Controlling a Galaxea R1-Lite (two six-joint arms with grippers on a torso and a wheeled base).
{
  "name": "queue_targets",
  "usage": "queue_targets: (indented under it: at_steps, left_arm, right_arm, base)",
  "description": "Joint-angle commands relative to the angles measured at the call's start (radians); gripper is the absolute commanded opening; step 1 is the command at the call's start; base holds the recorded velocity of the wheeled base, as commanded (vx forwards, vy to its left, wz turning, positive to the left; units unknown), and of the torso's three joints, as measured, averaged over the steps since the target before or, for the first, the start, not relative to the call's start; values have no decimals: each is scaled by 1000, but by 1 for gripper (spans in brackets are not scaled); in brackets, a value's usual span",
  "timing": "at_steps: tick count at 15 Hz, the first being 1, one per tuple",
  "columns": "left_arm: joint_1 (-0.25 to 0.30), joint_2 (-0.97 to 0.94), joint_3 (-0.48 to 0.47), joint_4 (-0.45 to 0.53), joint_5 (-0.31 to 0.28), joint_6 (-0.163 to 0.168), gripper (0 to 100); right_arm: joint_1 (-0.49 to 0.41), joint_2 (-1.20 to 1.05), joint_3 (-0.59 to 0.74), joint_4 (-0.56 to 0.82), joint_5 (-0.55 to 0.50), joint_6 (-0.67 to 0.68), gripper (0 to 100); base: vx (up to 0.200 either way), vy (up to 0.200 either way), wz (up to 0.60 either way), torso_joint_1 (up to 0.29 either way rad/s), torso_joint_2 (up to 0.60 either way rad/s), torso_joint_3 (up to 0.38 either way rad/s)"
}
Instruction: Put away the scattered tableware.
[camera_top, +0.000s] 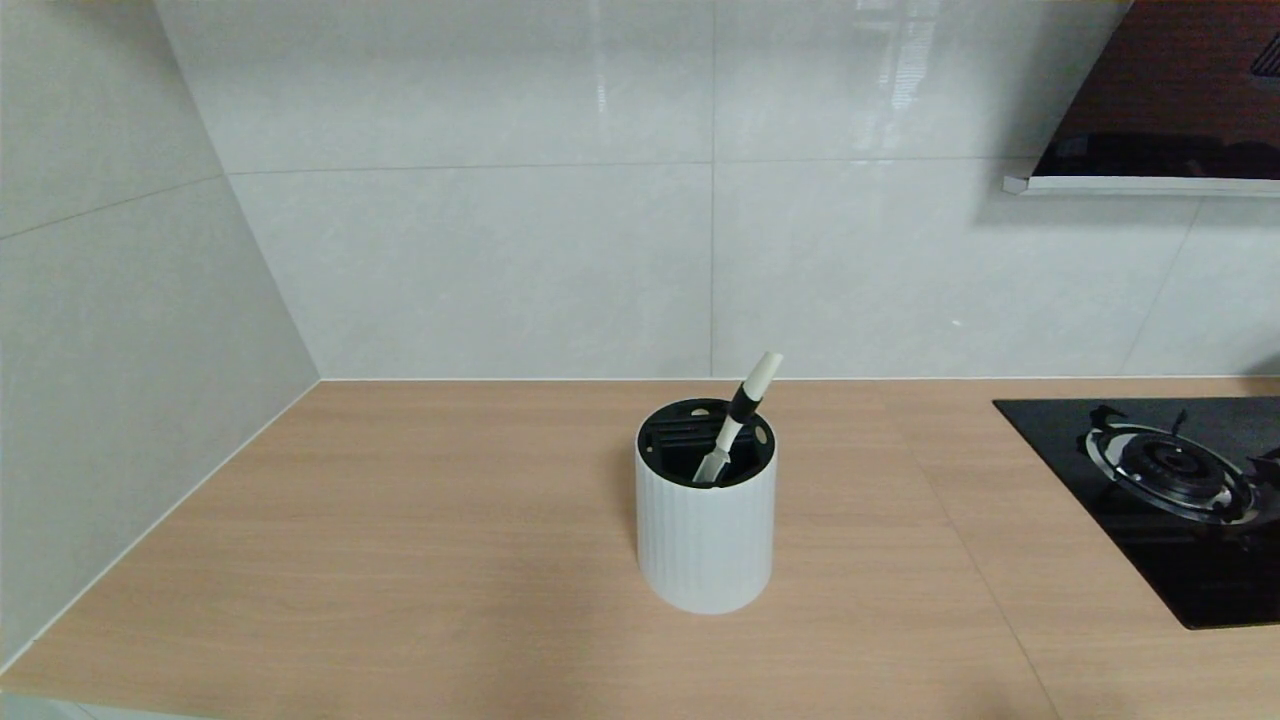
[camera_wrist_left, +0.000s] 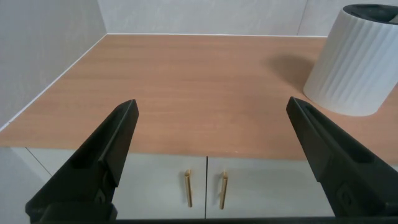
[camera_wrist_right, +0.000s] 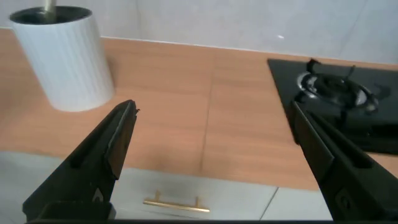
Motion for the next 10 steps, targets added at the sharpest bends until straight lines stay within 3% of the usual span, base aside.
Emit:
queue_targets:
  at_steps: [1,10]
  left_arm:
    - [0,2,0,1,0,-1,100]
    - [0,2,0,1,0,-1,100]
  right_arm:
    - [5,-12,2,35,15,50,100]
    - [9,-12,2,35,21,45,100]
  base:
    - [0,0,0,0,0,0]
    - [0,0,0,0,0,0]
